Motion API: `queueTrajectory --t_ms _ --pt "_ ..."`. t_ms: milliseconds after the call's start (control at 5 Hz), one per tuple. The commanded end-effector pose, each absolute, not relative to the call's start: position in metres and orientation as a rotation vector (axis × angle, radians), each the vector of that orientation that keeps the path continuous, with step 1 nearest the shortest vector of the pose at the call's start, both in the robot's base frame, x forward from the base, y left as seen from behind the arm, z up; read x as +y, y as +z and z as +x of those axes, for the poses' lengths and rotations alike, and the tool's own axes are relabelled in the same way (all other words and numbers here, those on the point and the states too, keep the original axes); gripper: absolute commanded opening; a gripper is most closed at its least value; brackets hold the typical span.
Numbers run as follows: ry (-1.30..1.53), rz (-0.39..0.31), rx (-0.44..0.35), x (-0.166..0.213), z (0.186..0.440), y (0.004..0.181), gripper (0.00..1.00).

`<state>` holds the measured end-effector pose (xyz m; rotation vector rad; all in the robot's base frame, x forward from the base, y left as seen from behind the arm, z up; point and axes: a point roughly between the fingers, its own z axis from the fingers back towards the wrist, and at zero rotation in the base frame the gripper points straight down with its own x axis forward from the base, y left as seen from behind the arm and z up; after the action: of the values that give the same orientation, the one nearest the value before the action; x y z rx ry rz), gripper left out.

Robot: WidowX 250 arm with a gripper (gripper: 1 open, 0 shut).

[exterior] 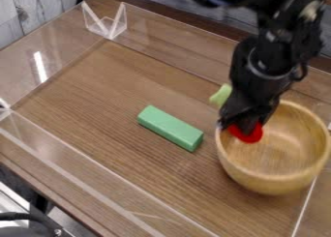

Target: Move the red fruit to the right

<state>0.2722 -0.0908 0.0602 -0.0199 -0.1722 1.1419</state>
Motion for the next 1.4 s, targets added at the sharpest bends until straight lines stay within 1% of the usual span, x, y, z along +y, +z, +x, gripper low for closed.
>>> queueTrajectory --t_ms 0,200,600,800,1000,1200 --pt "1.151 -0.050 -0.192 -0.102 0.278 0.063 0.00" --pt "1.167 -0.042 -0.183 -0.109 0.278 0.053 0.00" --pt "1.133 -0.049 -0.151 -0.102 0.279 0.052 0.00" --pt "1.186 -0.050 -0.138 -0.095 0.276 0.062 0.00" --pt "1.244 -0.046 -0.126 -0.091 0.273 0.067 0.00" --pt "1.378 -0.039 -0.117 -0.095 0.265 0.077 0.00"
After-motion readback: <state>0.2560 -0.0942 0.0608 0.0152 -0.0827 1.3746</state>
